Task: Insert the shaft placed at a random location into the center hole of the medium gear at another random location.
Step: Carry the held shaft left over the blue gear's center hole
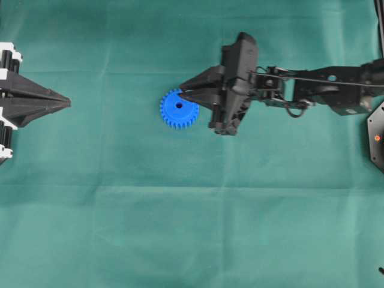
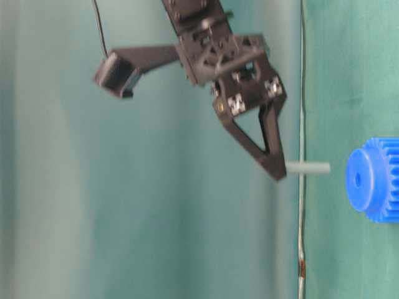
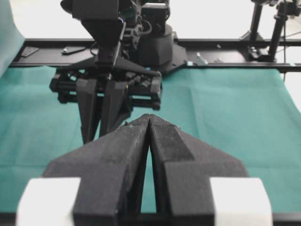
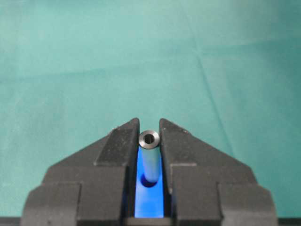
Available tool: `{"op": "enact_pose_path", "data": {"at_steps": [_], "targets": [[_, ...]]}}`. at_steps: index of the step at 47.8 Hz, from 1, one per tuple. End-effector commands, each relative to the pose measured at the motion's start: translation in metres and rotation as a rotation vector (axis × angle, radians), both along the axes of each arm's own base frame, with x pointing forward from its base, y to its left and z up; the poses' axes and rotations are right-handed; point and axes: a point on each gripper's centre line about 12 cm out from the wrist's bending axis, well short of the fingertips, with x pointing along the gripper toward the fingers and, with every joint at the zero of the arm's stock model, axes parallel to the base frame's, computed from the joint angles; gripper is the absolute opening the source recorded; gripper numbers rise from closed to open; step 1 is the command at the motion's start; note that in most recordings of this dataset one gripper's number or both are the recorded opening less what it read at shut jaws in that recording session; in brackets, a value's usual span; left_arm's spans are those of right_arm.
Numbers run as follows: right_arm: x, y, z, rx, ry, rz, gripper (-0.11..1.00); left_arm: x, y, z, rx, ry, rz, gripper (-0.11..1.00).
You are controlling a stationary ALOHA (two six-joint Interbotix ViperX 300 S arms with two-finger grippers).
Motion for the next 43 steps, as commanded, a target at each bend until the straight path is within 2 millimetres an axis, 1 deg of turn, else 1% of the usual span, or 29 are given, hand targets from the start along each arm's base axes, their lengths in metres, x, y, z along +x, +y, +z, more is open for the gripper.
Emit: {"op": "enact_pose_path", "data": {"at_steps": [1, 6, 23, 38, 43], "targets": [[0.012, 0.001, 0.014, -0.007, -0.036, 0.007, 0.13, 0.003, 0.0, 0.008, 0.003, -0.02, -0.002, 0.0], [0.016, 0.001, 0.012, -0.008, -0.03, 0.009, 0.13, 0.003, 0.0, 0.008, 0.003, -0.02, -0.002, 0.0], [0.015, 0.001, 0.009, 0.007, -0.024, -0.003, 0.13, 0.003, 0.0, 0.008, 0.003, -0.017, -0.002, 0.0], [0.017, 0.001, -0.012, 0.03, 0.021, -0.017, 0.13, 0.003, 0.0, 0.008, 0.003, -0.018, -0.002, 0.0], [0.017, 0.001, -0.016, 0.035, 0.03, -0.022, 0.13, 0.003, 0.0, 0.008, 0.003, -0.017, -0.002, 0.0]]}}
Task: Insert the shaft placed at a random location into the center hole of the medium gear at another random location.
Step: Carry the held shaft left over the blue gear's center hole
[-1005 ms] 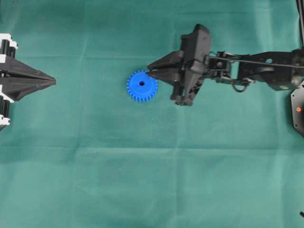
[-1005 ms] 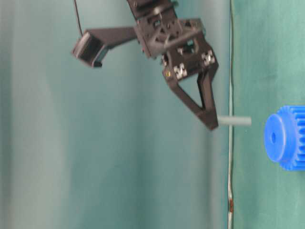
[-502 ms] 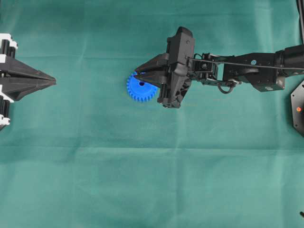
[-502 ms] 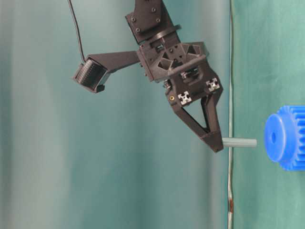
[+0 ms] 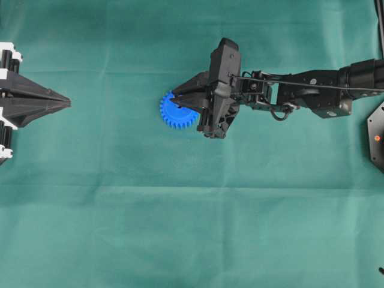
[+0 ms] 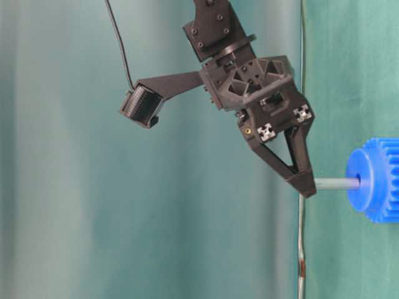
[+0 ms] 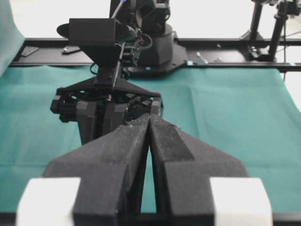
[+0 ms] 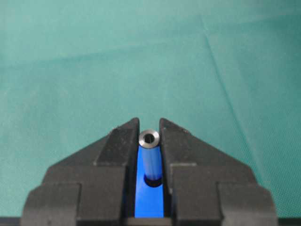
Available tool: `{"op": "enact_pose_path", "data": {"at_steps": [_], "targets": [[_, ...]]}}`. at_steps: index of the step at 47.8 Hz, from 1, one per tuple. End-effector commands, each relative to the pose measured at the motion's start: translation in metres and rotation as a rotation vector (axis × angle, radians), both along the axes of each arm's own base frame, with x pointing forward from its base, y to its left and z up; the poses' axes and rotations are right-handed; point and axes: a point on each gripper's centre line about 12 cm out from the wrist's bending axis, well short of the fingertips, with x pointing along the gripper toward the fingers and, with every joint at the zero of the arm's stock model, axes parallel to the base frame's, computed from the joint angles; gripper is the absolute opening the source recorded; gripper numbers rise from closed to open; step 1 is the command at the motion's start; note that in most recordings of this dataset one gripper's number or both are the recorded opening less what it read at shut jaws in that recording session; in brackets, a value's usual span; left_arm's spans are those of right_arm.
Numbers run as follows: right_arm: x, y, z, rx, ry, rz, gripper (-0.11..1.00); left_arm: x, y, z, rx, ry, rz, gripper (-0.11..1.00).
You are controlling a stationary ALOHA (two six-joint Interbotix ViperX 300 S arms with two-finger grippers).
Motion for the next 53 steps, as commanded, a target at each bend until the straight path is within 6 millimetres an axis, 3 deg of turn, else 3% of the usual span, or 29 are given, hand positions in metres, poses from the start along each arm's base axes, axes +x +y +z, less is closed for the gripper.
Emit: {"op": "enact_pose_path", "data": {"at_steps": [1, 21, 39, 53], "targets": [[0.004, 0.0, 0.006, 0.0, -0.018, -0.002, 0.13, 0.003, 0.0, 0.008, 0.003, -0.018, -0.002, 0.0], [0.001, 0.001, 0.004, 0.0, -0.015, -0.003, 0.13, 0.003, 0.0, 0.007, 0.001, -0.012, -0.002, 0.0], [-0.005, 0.002, 0.03, -0.02, -0.07, 0.005, 0.13, 0.003, 0.0, 0.007, 0.001, -0.011, -0.002, 0.0], [-0.004, 0.001, 0.032, -0.023, -0.082, 0.005, 0.13, 0.003, 0.0, 0.007, 0.0, -0.011, -0.002, 0.0]]}}
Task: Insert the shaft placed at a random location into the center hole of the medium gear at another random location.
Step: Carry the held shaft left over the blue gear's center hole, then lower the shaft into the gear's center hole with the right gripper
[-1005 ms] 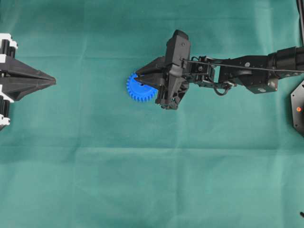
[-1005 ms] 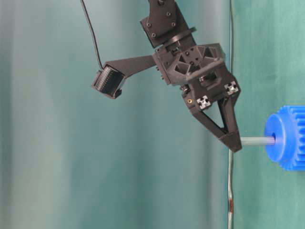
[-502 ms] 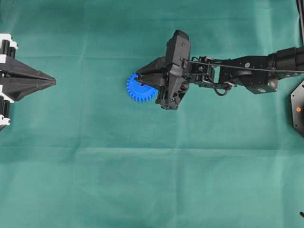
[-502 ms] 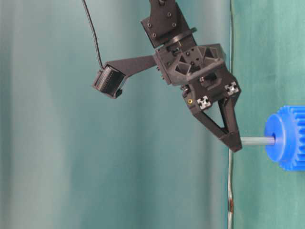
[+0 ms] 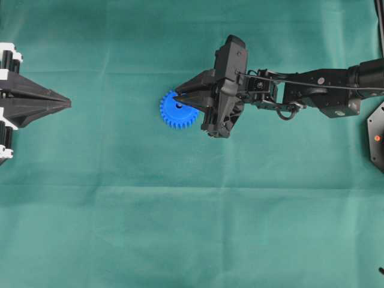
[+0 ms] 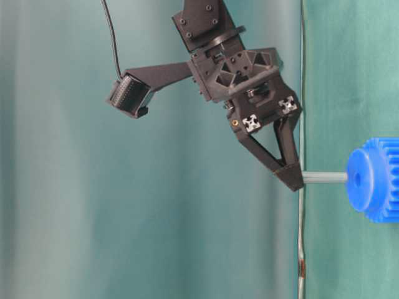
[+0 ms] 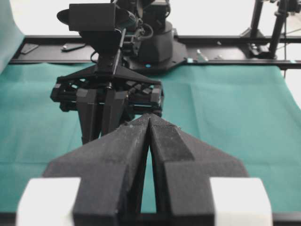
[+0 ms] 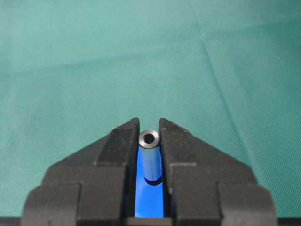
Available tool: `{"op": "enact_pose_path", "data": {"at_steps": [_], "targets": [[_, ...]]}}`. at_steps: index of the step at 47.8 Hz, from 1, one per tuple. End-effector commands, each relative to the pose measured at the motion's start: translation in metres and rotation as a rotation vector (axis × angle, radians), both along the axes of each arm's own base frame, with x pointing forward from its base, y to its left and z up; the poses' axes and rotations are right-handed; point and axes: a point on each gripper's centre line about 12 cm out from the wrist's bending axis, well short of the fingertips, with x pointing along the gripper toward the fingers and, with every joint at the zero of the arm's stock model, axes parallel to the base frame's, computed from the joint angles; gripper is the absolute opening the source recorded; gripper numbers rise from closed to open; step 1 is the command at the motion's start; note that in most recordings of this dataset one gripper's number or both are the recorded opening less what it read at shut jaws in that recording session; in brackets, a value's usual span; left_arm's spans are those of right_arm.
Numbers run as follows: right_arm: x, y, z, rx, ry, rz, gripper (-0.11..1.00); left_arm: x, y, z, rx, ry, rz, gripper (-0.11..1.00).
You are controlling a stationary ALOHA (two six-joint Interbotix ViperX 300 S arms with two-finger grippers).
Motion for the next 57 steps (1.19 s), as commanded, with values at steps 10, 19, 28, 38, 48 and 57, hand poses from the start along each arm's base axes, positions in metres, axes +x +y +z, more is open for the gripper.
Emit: {"op": "enact_pose_path", "data": {"at_steps": [10, 19, 28, 38, 48, 57], "targets": [[0.005, 0.001, 0.008, -0.023, -0.05, 0.007, 0.13, 0.003, 0.0, 0.007, 0.005, -0.014, -0.002, 0.0], [0.008, 0.0, -0.002, -0.02, -0.039, 0.003, 0.13, 0.003, 0.0, 0.007, 0.0, -0.015, -0.002, 0.0], [0.008, 0.0, -0.009, -0.016, -0.027, 0.002, 0.13, 0.003, 0.0, 0.008, 0.001, -0.017, -0.002, 0.0], [0.009, 0.0, -0.017, -0.009, -0.02, -0.005, 0.13, 0.003, 0.0, 0.007, 0.001, -0.014, -0.002, 0.0], [0.012, 0.001, -0.028, -0.002, -0.002, -0.008, 0.13, 0.003, 0.0, 0.007, 0.0, -0.015, -0.002, 0.0], [0.012, 0.001, -0.034, 0.002, 0.012, -0.01, 0.13, 0.003, 0.0, 0.007, 0.003, -0.015, -0.002, 0.0]]}}
